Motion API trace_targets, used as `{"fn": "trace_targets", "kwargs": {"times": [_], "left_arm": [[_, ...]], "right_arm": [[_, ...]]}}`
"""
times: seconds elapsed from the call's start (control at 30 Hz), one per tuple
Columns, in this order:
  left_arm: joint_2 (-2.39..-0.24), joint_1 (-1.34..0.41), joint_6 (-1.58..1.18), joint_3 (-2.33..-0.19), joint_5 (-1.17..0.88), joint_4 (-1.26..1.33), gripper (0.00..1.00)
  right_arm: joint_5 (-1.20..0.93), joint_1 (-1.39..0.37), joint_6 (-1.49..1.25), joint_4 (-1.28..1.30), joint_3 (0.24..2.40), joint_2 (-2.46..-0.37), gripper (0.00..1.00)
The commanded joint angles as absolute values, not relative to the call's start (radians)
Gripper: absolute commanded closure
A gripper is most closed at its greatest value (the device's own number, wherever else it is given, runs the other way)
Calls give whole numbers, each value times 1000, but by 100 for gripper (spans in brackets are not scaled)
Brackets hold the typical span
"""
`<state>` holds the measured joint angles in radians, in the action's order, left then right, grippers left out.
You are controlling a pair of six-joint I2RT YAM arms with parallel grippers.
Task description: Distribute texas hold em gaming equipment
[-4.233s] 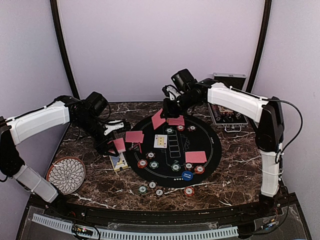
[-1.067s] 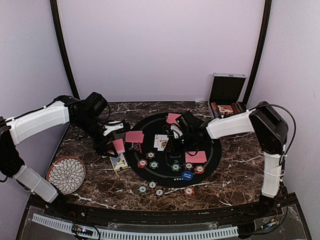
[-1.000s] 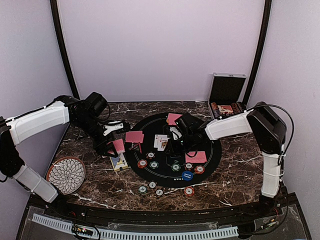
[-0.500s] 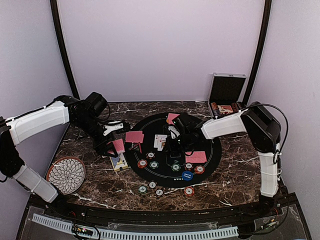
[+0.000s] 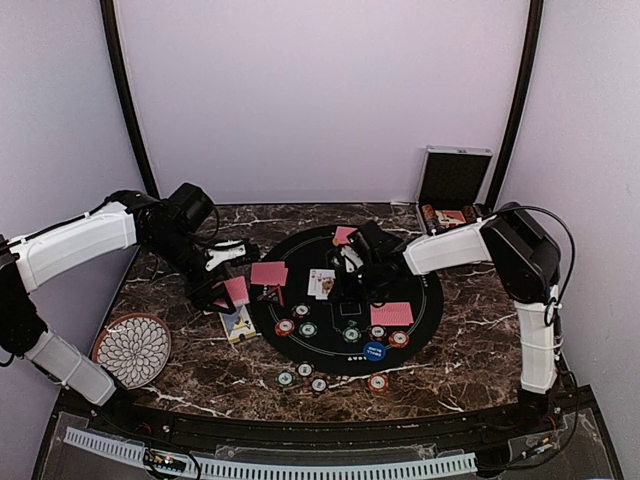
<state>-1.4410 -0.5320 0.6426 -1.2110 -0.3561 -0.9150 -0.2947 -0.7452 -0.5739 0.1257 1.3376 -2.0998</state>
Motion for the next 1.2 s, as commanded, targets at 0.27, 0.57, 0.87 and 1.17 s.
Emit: {"fn": "trace_targets", "kwargs": {"times": [0.27,0.57,0.87,1.17], "left_arm": [[-1406,-527,652,-1224,-376,-932,100],[-1414,-528,652,-1237,-383,-940,100],[-1411,-528,657,-1234,-377,-940,100],[-1407,-527,655,-1233,-376,-944,100]], "right_arm": [[-402,-744,-602,109,1474,-2092,89],[-389,-725,-608,130,1554,-2221,88],[-359,-672,-602,106,1499,-2243,89],[-357,-638,-599,89,1481,-2250,89]]}}
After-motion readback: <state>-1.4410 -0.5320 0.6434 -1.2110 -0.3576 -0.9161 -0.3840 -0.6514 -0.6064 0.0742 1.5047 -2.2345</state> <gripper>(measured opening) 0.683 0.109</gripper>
